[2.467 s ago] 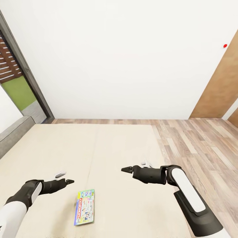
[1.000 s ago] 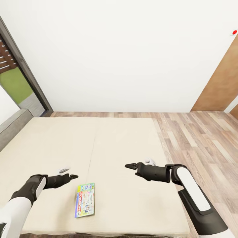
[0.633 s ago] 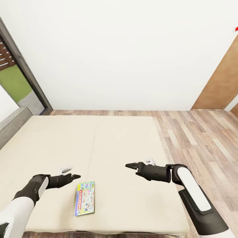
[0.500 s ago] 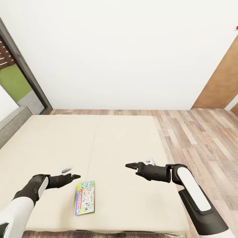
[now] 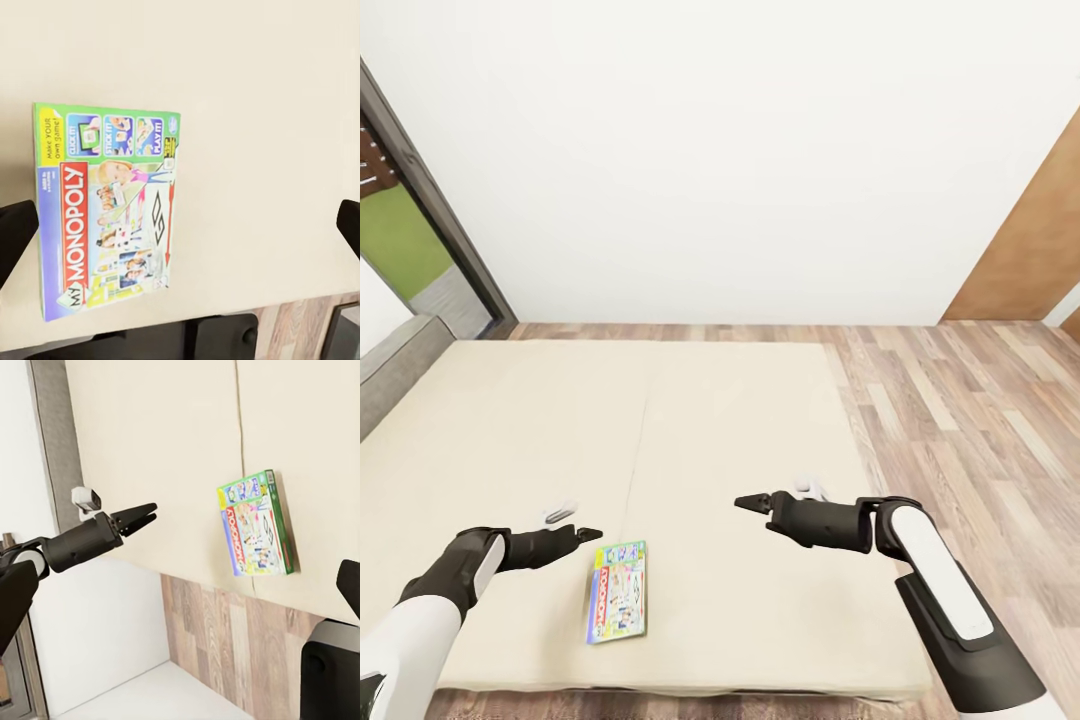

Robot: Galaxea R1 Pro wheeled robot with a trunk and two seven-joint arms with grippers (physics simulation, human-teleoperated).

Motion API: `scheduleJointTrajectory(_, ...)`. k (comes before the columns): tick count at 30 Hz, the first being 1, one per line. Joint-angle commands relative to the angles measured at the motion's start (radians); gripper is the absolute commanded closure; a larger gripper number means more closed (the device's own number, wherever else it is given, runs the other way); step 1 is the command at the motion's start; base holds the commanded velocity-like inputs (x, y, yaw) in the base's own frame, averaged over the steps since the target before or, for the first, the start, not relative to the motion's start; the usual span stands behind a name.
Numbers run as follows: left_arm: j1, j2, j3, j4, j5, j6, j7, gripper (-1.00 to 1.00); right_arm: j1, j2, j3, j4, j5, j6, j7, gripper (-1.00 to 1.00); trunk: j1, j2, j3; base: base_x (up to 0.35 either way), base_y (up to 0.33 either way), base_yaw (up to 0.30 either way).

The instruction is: Put all the toys in the child's room - the three board games (two on the bed and one on the table), the two jigsaw puzzles on the table, and the tennis ball on the table - inside the toy box on the table in the child's room.

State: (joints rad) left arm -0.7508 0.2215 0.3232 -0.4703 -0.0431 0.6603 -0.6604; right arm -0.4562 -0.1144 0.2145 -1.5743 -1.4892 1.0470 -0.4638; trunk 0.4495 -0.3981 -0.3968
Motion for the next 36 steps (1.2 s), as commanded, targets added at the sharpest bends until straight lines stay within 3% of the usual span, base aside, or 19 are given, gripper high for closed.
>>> scheduleJointTrajectory(1,-0.001,-0.001,0.007,-0.001,-0.004,0.007,-0.005,-1.00,-0.001,0.000,0.001,0.000,-0.009,0.000,-0.011,-1.00,0.000,-0.002,-0.003,0.000,0.000,0.000)
scheduleJointTrajectory(36,-0.001,-0.004,0.004,-0.001,-0.006,0.007,-0.004,-1.00,-0.001,0.002,0.003,0.006,-0.008,0.000,-0.011,-1.00,0.000,-0.002,-0.061,0.000,0.000,0.000)
